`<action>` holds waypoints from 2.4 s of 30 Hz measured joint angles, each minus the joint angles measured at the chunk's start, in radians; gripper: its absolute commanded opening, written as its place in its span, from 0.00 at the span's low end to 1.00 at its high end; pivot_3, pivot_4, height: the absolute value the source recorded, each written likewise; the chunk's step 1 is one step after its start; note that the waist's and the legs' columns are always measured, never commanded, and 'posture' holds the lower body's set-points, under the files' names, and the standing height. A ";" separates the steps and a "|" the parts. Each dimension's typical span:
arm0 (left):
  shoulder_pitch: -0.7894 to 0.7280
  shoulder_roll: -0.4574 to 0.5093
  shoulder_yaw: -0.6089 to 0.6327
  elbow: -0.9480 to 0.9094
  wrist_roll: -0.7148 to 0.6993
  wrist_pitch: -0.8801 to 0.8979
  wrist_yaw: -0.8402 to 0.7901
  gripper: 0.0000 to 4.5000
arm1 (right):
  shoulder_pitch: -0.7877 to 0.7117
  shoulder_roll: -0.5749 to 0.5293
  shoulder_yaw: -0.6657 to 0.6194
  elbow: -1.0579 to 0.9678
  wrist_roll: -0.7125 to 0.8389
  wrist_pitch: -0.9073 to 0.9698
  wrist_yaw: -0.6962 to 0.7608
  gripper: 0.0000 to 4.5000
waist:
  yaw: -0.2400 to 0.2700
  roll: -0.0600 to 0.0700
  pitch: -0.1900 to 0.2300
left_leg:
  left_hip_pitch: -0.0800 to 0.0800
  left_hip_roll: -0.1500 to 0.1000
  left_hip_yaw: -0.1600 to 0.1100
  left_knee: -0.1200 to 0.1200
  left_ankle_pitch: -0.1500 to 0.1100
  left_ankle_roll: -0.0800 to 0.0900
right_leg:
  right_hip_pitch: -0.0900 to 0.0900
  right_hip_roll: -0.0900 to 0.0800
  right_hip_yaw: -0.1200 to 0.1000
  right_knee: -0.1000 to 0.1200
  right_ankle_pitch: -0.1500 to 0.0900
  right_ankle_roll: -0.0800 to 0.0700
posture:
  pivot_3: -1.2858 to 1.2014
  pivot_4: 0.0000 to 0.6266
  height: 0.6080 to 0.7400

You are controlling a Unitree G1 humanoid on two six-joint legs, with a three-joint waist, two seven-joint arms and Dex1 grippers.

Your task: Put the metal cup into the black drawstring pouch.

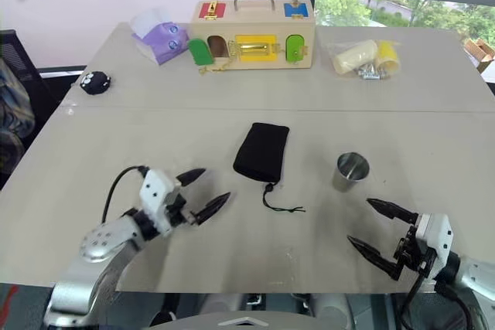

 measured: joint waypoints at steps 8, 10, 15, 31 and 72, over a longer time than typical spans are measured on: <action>-0.162 0.013 -0.092 0.125 0.055 -0.045 -0.057 1.00 | 0.089 0.056 0.019 -0.092 -0.020 -0.028 -0.073 0.99 | 0.001 0.000 0.000 | 0.000 0.000 0.000 0.000 0.000 0.000 | 0.000 0.001 0.000 0.000 0.000 0.000 | 0.52 0.24 1.00; -0.192 0.013 -0.097 0.150 0.059 -0.051 -0.062 1.00 | 0.102 0.059 0.025 -0.093 -0.028 -0.038 -0.086 0.99 | 0.001 0.000 0.000 | 0.000 0.000 0.000 0.000 0.000 0.000 | 0.000 0.001 0.000 0.000 0.000 0.000 | 0.52 0.24 1.00; -0.243 -0.014 -0.101 0.194 0.055 -0.052 -0.065 1.00 | 0.117 0.065 0.034 -0.093 -0.034 -0.056 -0.101 0.99 | 0.001 0.000 0.000 | 0.000 0.000 0.000 0.000 0.000 0.000 | 0.000 0.001 0.000 0.001 0.000 0.000 | 0.52 0.24 1.00; -0.355 -0.088 -0.152 0.364 0.087 -0.117 -0.067 0.01 | 0.162 0.070 0.037 -0.134 -0.029 -0.093 -0.150 1.00 | 0.001 -0.001 -0.001 | 0.001 0.000 0.001 0.002 0.001 0.000 | 0.000 0.001 0.000 0.006 0.000 0.000 | 0.52 0.24 1.00; -0.598 -0.324 -0.116 0.228 0.115 0.527 0.385 0.00 | -0.537 -0.211 0.269 -0.432 -0.138 0.503 -0.368 0.01 | 0.004 -0.013 0.002 | 0.000 0.000 -0.003 0.010 0.002 -0.003 | 0.001 0.003 -0.001 0.013 0.000 0.001 | 0.52 0.24 1.00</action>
